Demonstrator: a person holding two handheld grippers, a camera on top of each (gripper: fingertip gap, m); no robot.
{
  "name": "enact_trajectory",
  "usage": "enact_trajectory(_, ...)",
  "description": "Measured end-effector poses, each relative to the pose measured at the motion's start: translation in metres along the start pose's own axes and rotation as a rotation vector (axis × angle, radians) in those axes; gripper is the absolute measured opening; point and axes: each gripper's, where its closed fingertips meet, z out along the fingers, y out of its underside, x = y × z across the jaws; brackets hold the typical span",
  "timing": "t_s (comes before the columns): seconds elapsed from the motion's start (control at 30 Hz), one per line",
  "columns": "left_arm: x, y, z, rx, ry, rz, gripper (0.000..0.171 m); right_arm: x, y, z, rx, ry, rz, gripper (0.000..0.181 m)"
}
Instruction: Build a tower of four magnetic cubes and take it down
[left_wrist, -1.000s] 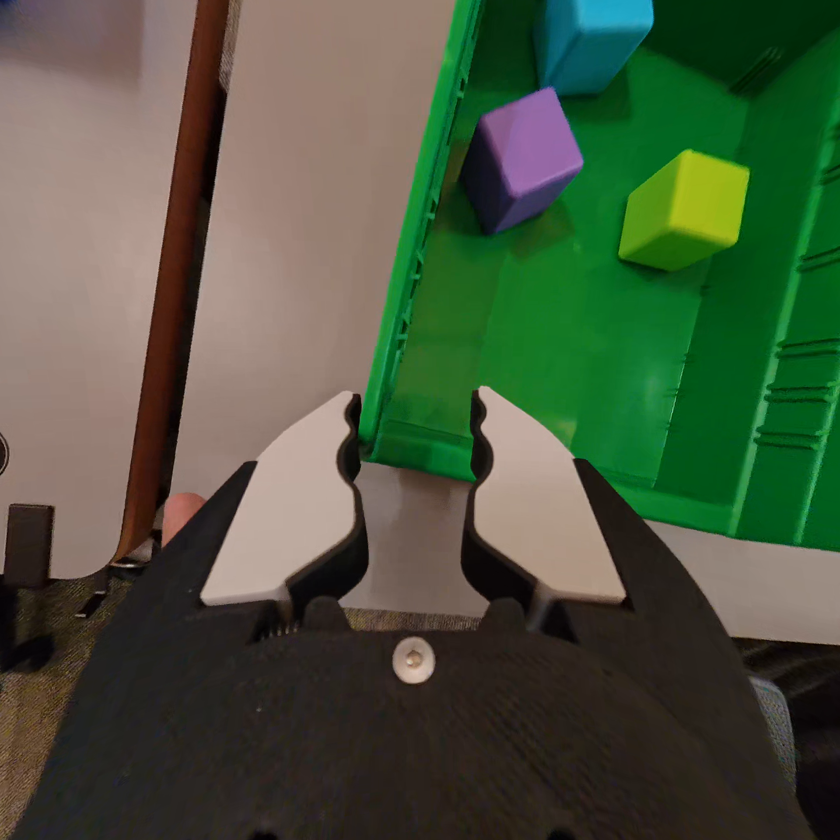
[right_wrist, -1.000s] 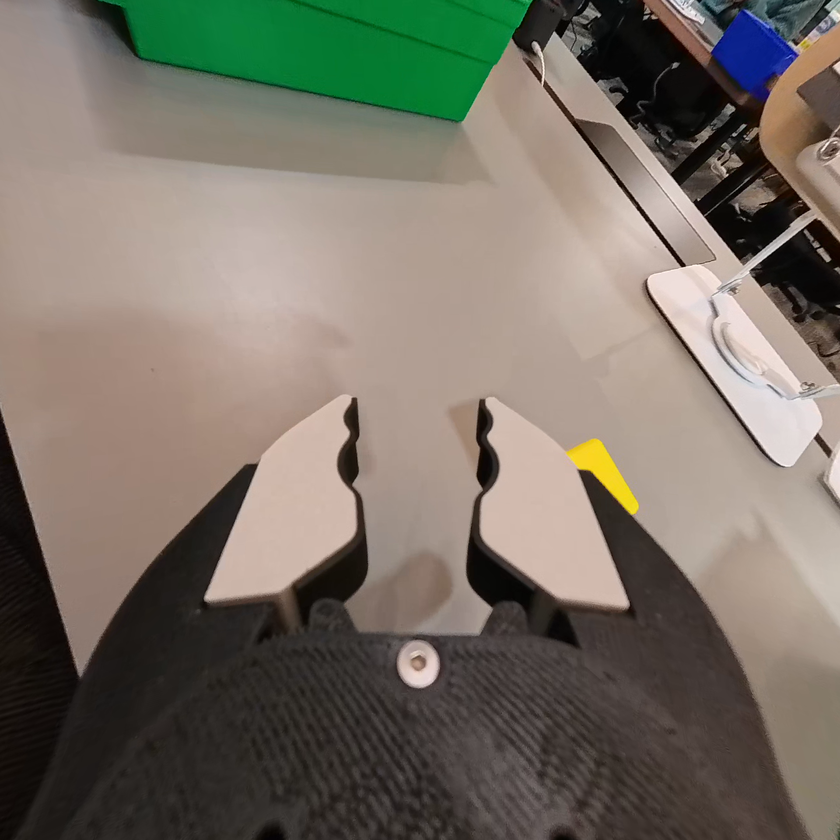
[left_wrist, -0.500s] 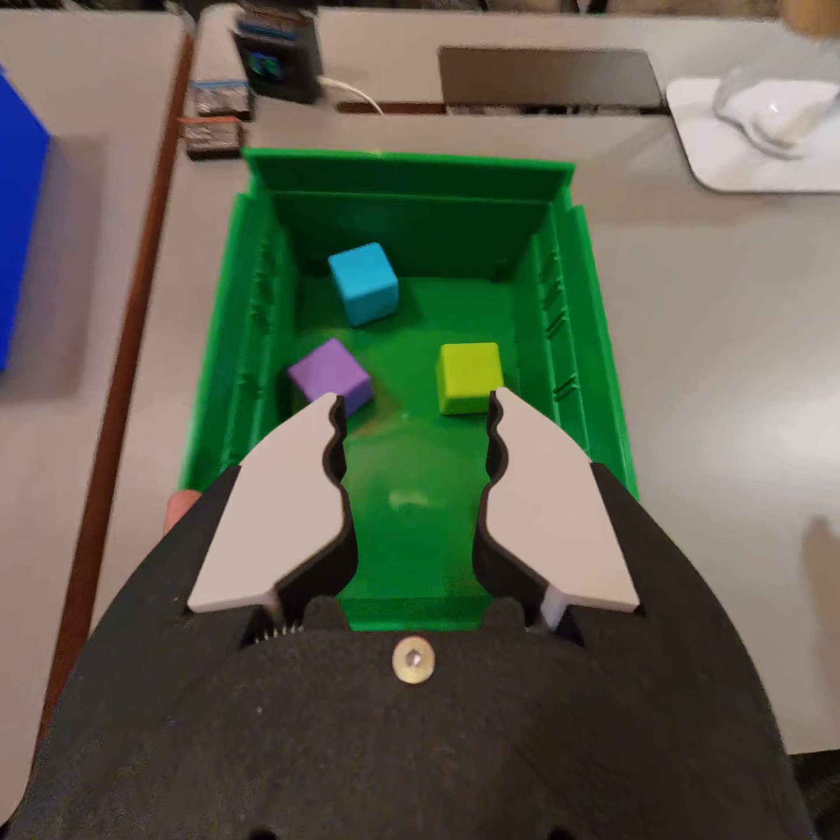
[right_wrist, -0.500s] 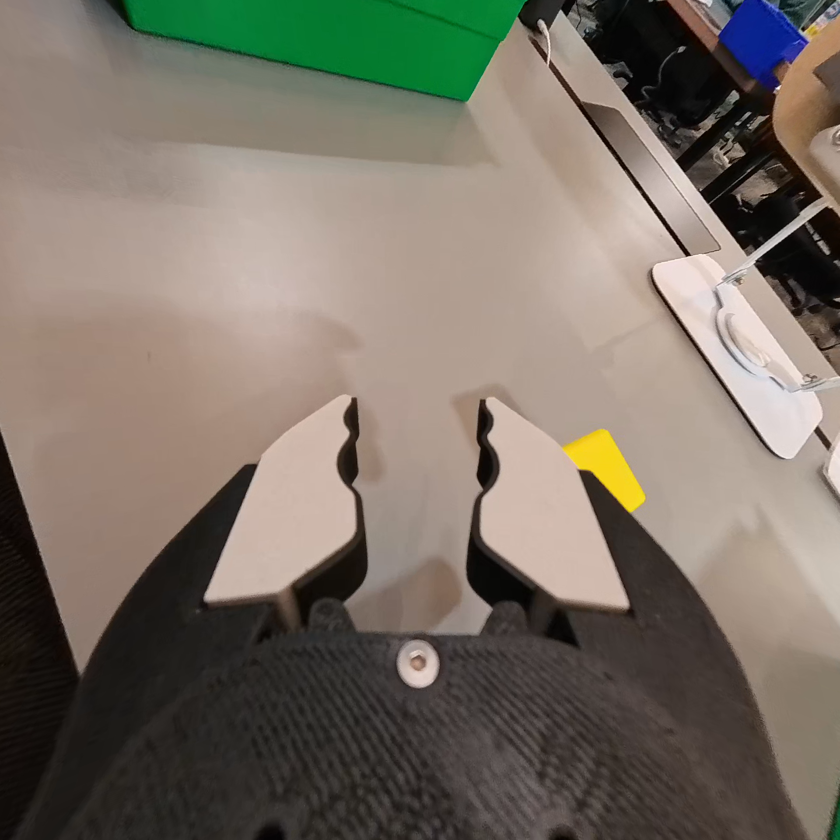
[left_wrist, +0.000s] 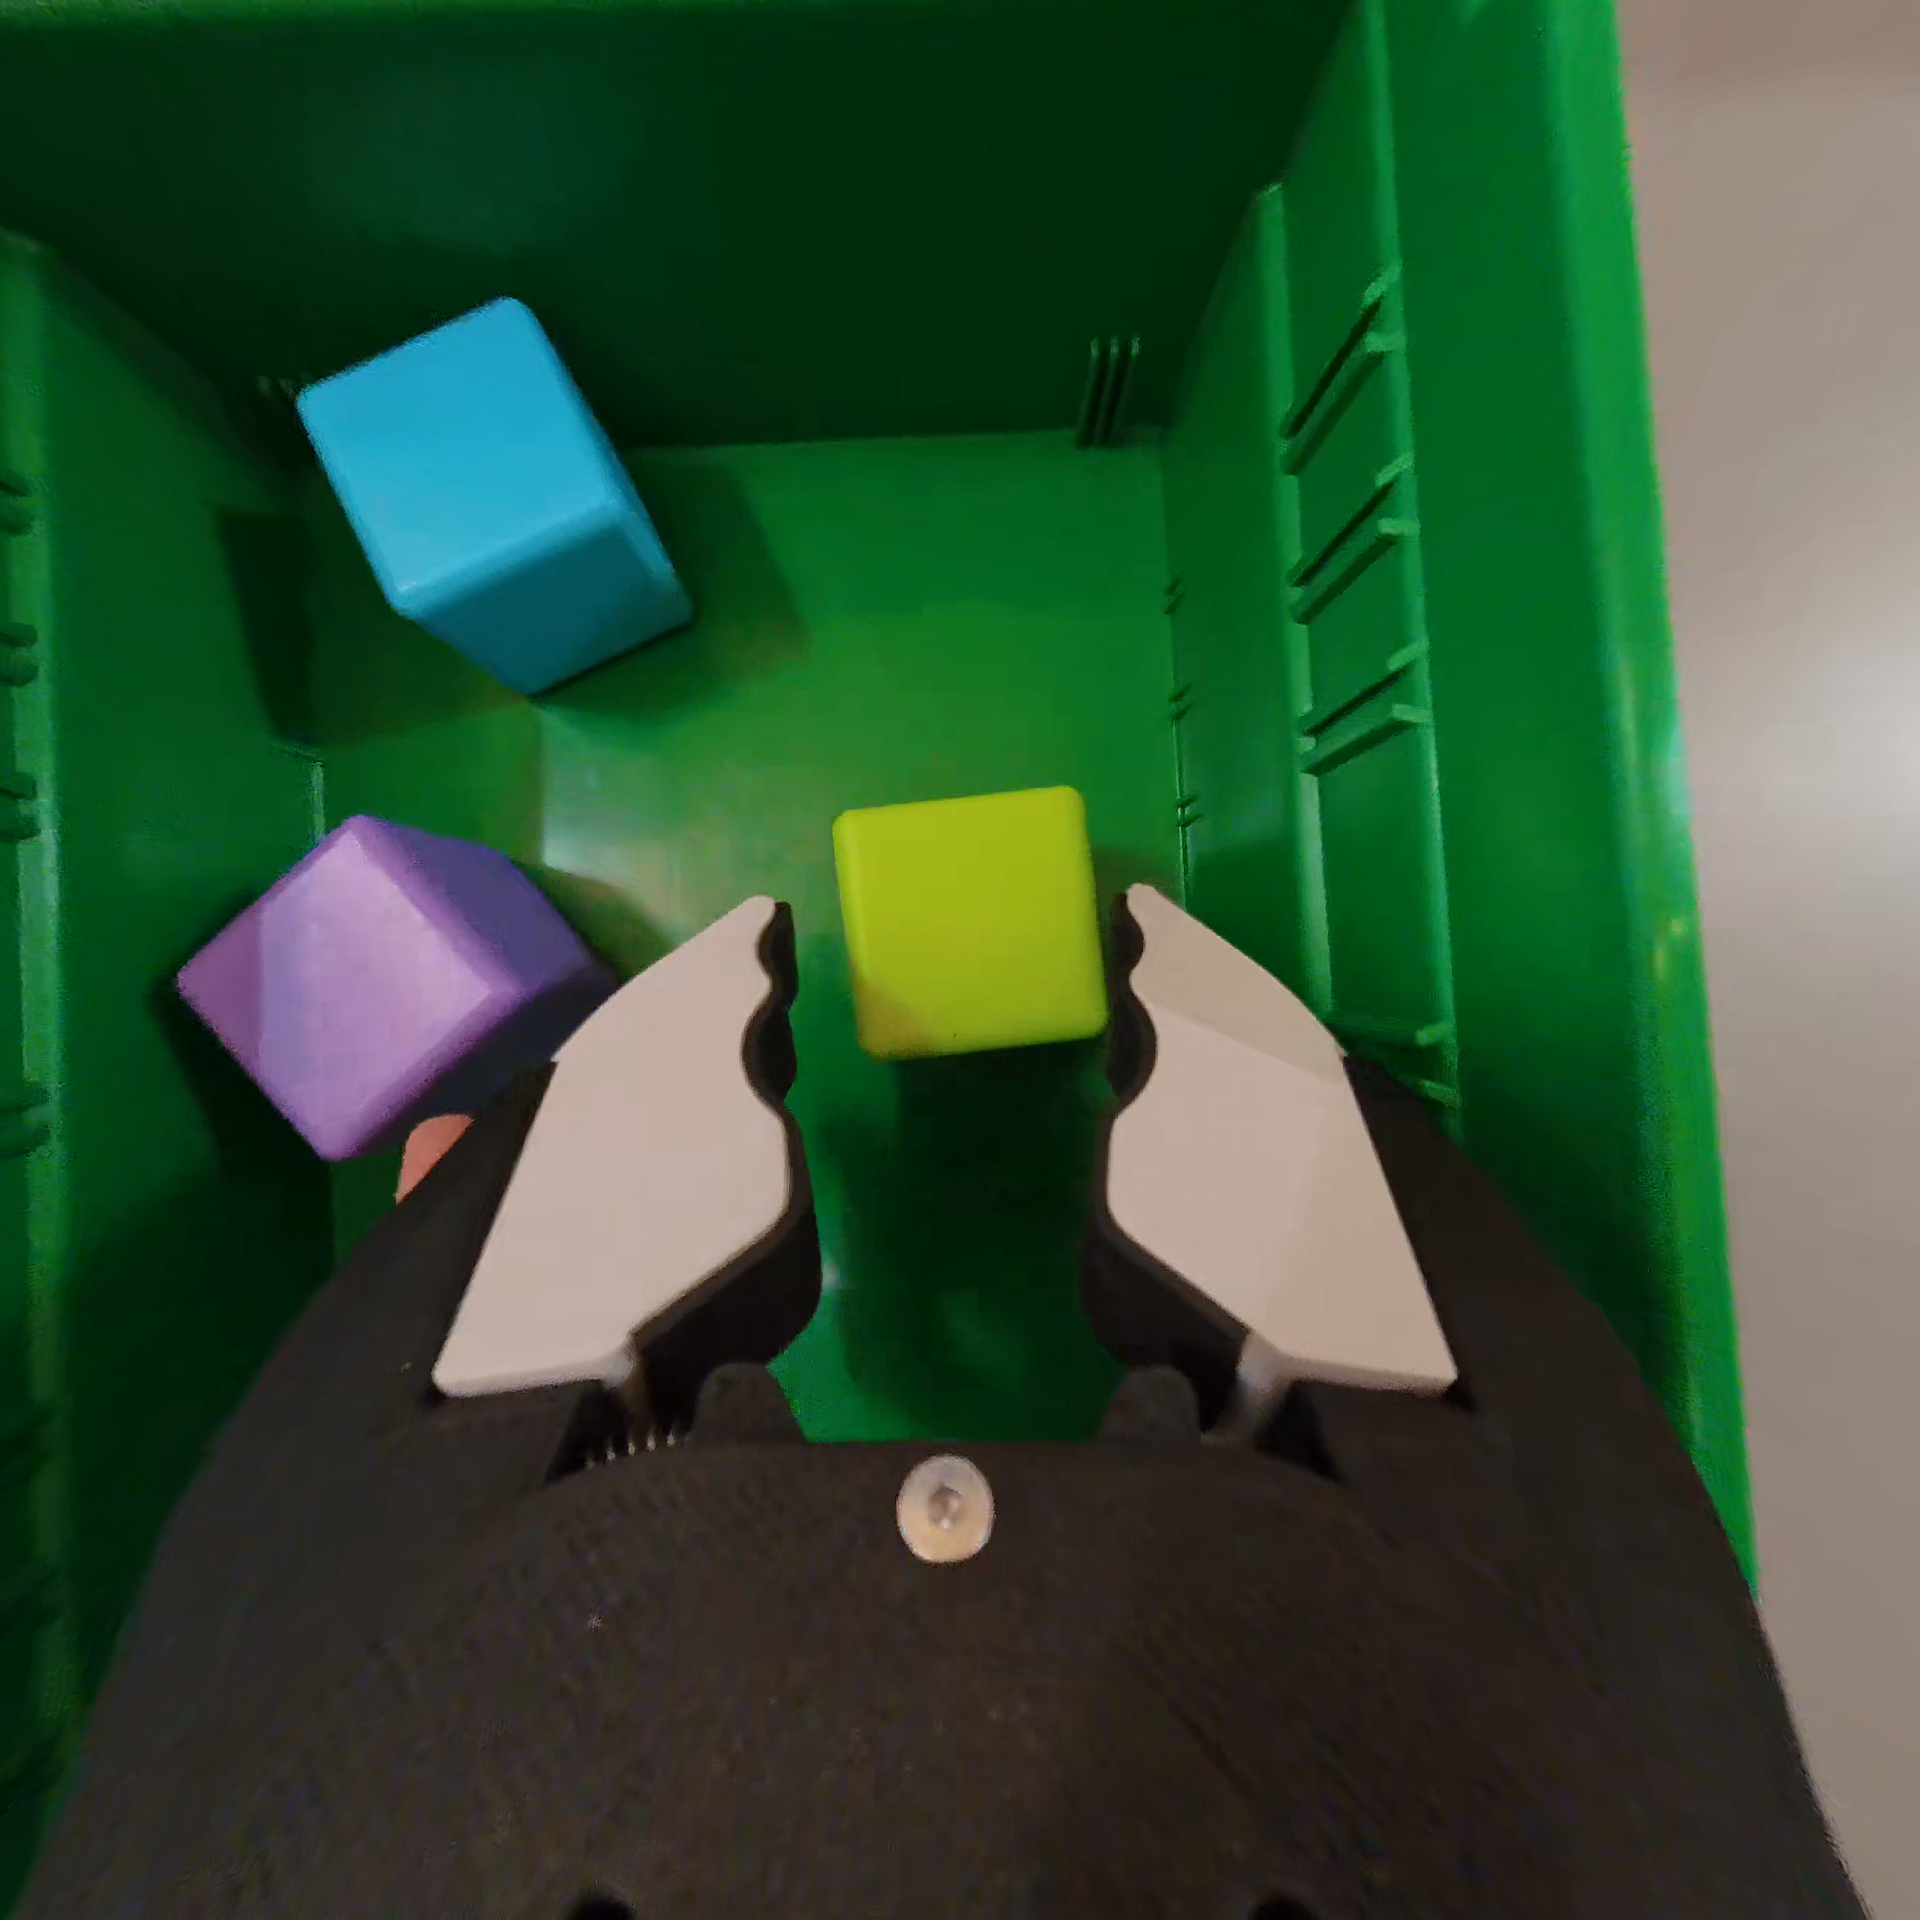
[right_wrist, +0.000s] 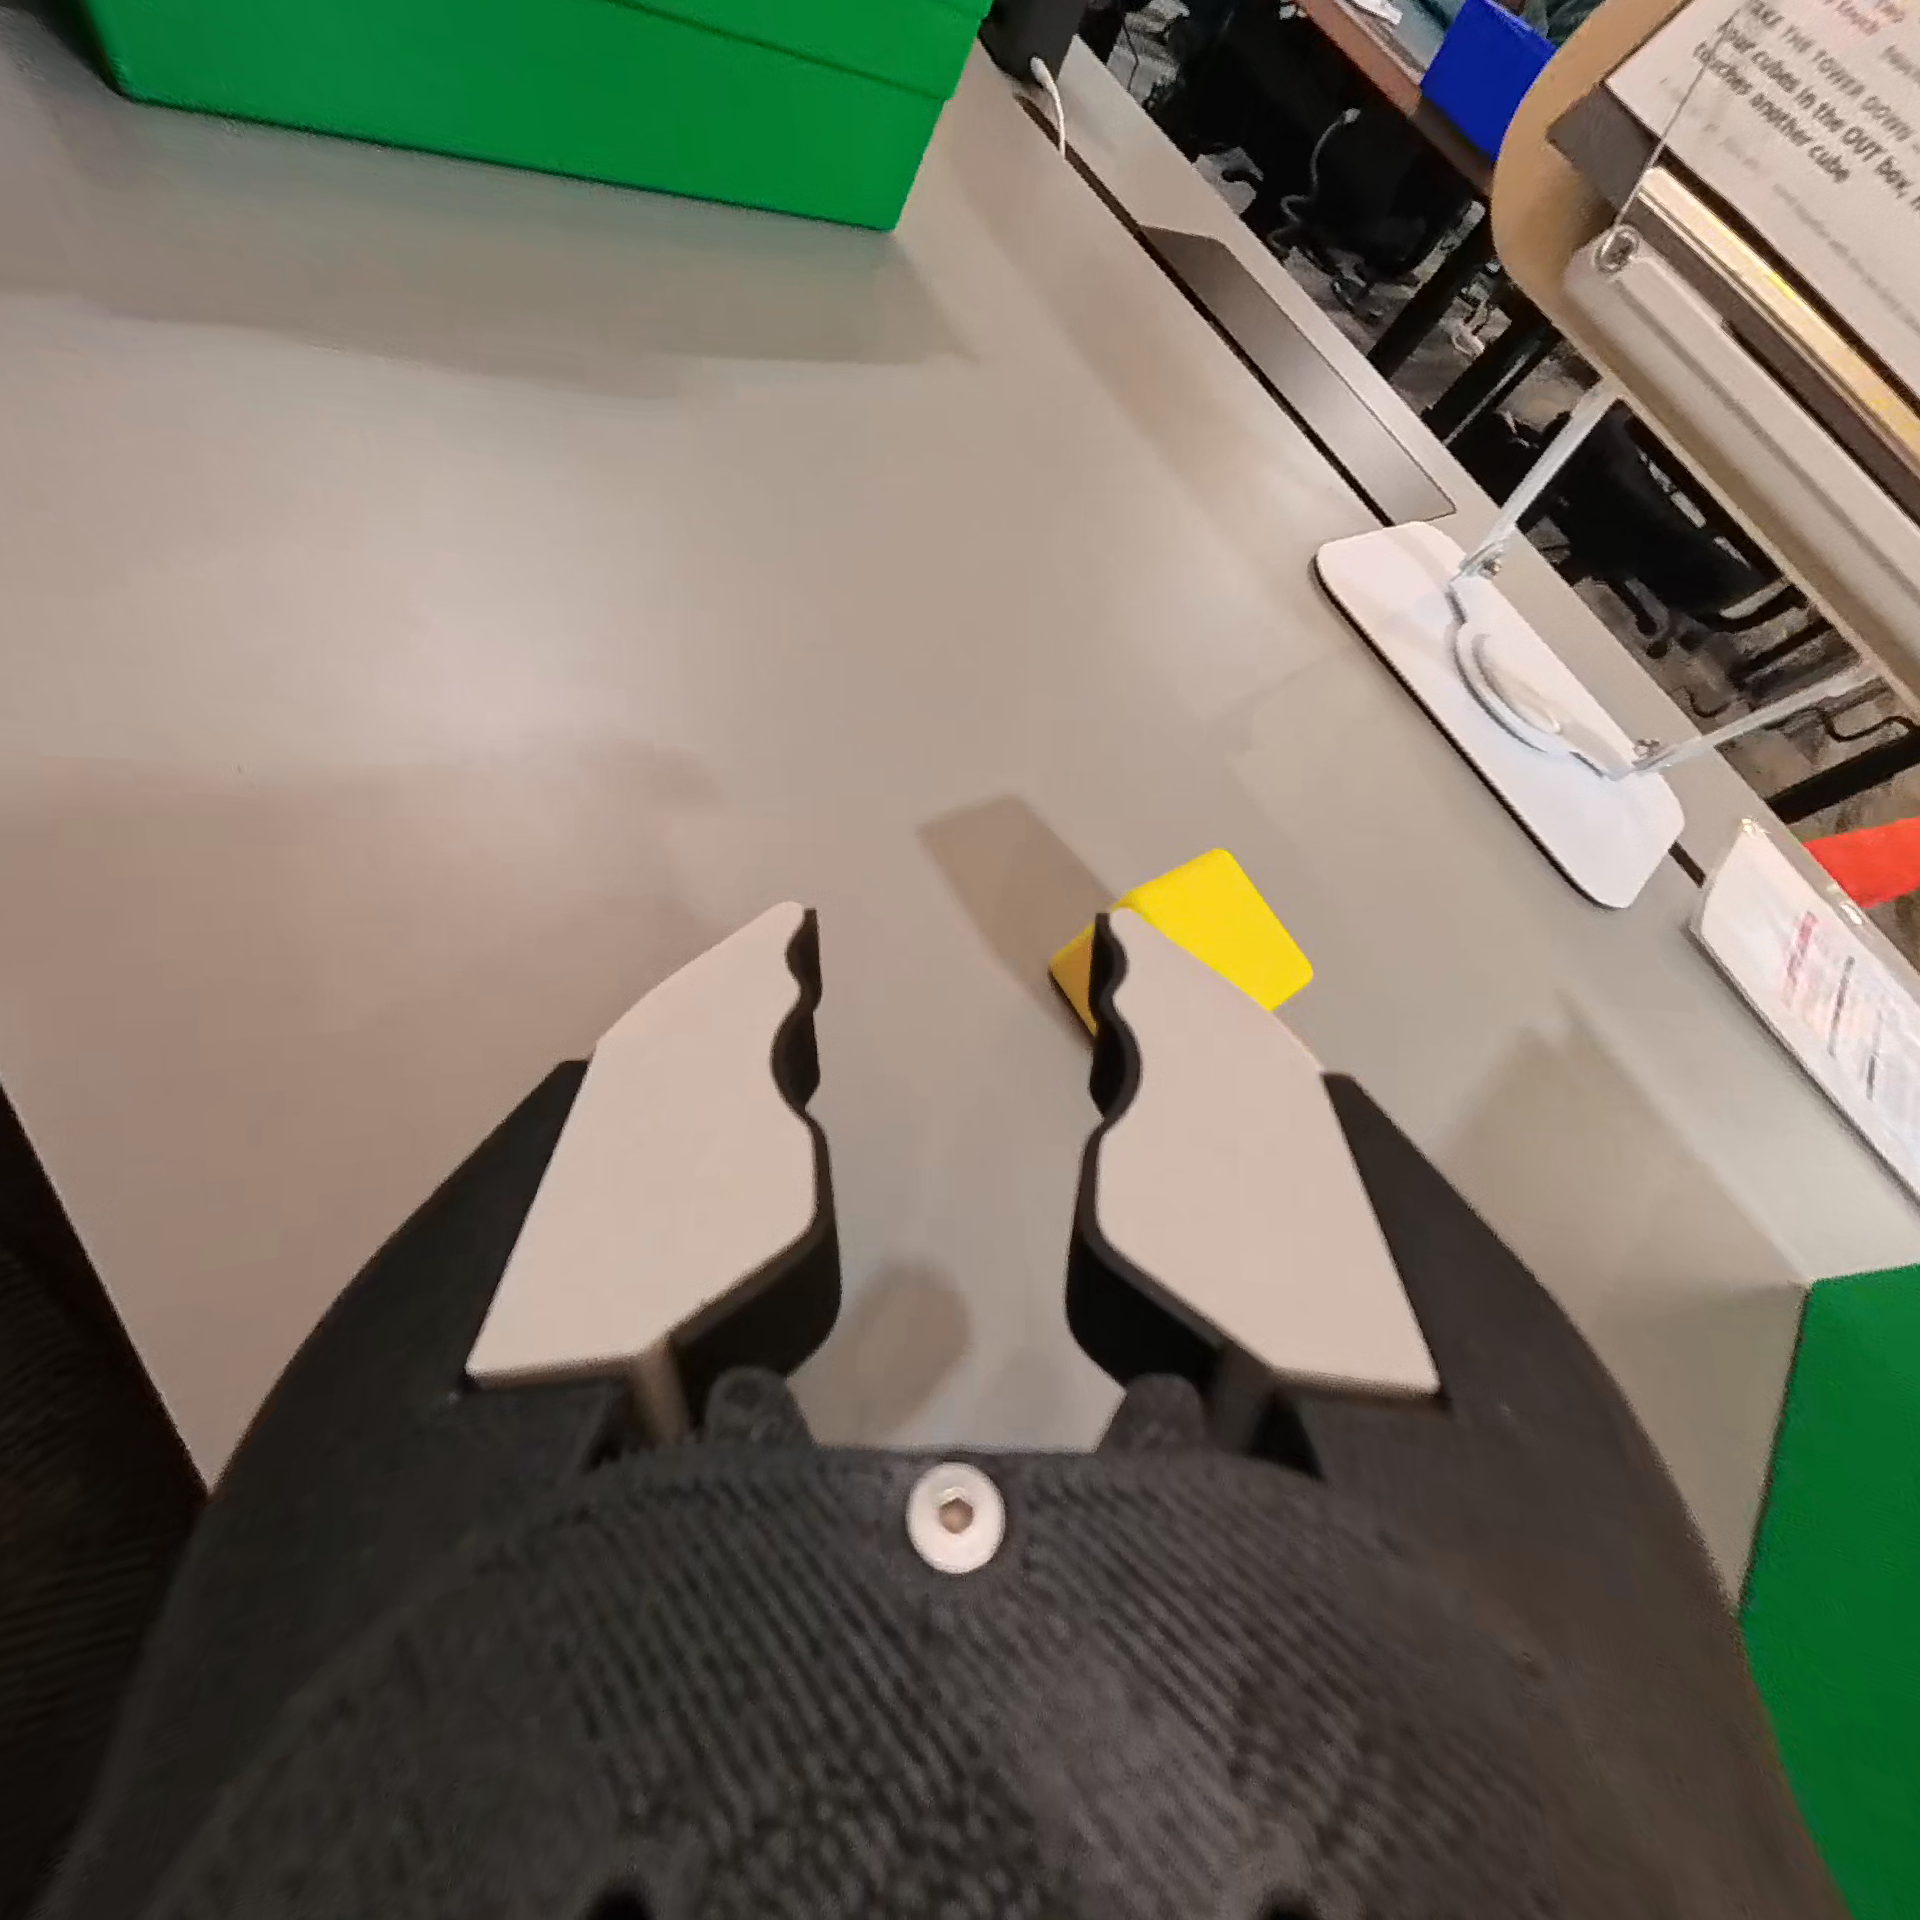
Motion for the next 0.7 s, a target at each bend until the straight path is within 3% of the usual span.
enact_trajectory(0.1,0.003,0.0,0.003,-0.03,0.025,0.011,0.05,0.003,0.004,-0.003,-0.01,0.015,0.005,0.051)
enact_trajectory(0.2,-0.004,-0.013,-0.015,0.005,0.003,0.023,0.049,0.006,0.005,-0.006,-0.011,0.028,0.01,0.05)
enact_trajectory(0.4,0.011,-0.072,-0.107,0.285,0.001,0.122,0.049,0.015,0.005,-0.008,0.008,0.042,0.049,0.048)
enact_trajectory(0.57,0.103,-0.113,-0.193,0.573,0.166,0.347,0.05,0.026,0.009,-0.014,0.017,0.053,0.132,0.048)
enact_trajectory(0.7,0.213,-0.103,-0.194,0.569,0.469,0.577,0.05,0.035,0.016,-0.023,0.011,0.078,0.187,0.048)
